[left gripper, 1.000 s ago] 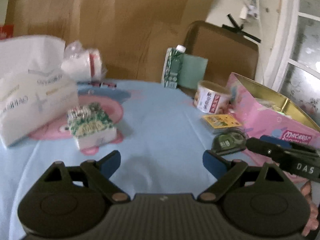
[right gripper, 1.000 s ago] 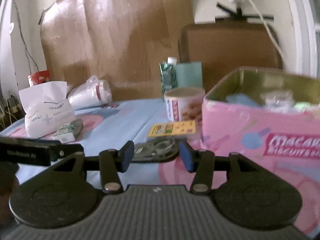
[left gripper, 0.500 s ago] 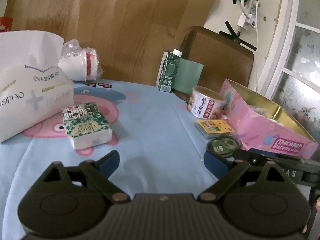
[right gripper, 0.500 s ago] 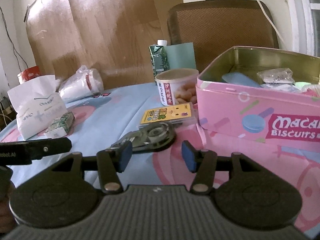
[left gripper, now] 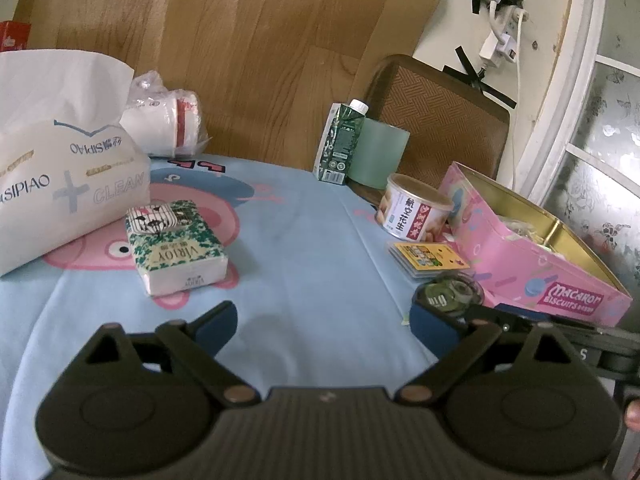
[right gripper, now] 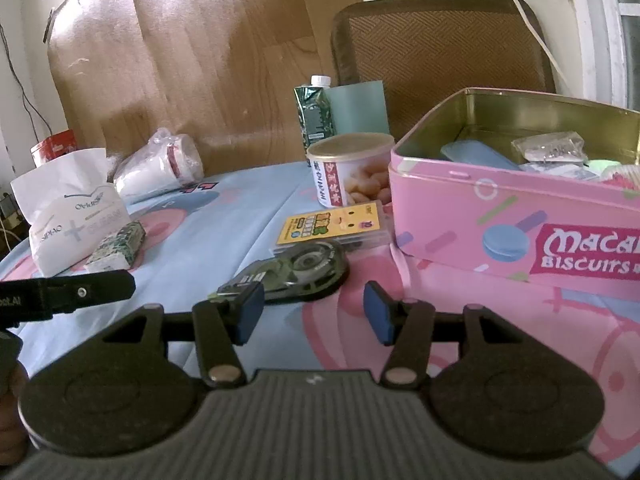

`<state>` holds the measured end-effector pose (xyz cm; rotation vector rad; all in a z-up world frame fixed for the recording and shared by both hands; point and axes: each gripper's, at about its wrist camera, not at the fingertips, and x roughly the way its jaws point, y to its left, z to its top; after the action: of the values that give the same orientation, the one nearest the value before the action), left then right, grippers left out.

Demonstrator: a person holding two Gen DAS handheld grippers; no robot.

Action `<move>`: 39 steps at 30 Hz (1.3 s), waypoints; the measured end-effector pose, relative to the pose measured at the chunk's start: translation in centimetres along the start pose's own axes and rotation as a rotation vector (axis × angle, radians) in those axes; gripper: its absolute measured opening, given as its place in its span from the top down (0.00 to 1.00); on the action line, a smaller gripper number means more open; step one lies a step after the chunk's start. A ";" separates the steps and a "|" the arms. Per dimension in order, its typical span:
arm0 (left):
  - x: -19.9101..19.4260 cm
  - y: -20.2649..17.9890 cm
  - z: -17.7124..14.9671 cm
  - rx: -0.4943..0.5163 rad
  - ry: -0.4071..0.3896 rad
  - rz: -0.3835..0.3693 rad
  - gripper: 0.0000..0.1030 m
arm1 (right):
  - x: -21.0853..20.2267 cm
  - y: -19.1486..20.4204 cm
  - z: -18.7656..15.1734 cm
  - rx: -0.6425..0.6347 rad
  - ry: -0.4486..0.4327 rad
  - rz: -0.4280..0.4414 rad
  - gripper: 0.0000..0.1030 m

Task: Organize soft objects
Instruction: 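Position the open right gripper around the correction tape roller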

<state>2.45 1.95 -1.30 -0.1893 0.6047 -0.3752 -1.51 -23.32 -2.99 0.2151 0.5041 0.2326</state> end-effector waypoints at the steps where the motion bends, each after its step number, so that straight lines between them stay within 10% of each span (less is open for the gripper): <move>1: 0.0 0.0 0.0 0.000 0.000 0.000 0.06 | 0.0 0.0 0.0 -0.001 0.000 0.000 0.43; 39: -0.2 1.1 0.0 -0.077 -0.004 0.008 0.06 | 0.5 0.7 -0.2 -0.040 0.023 -0.035 0.40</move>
<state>2.62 3.02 -1.47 -0.2614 0.6165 -0.3435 -1.32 -22.55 -3.16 0.1642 0.5255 0.2108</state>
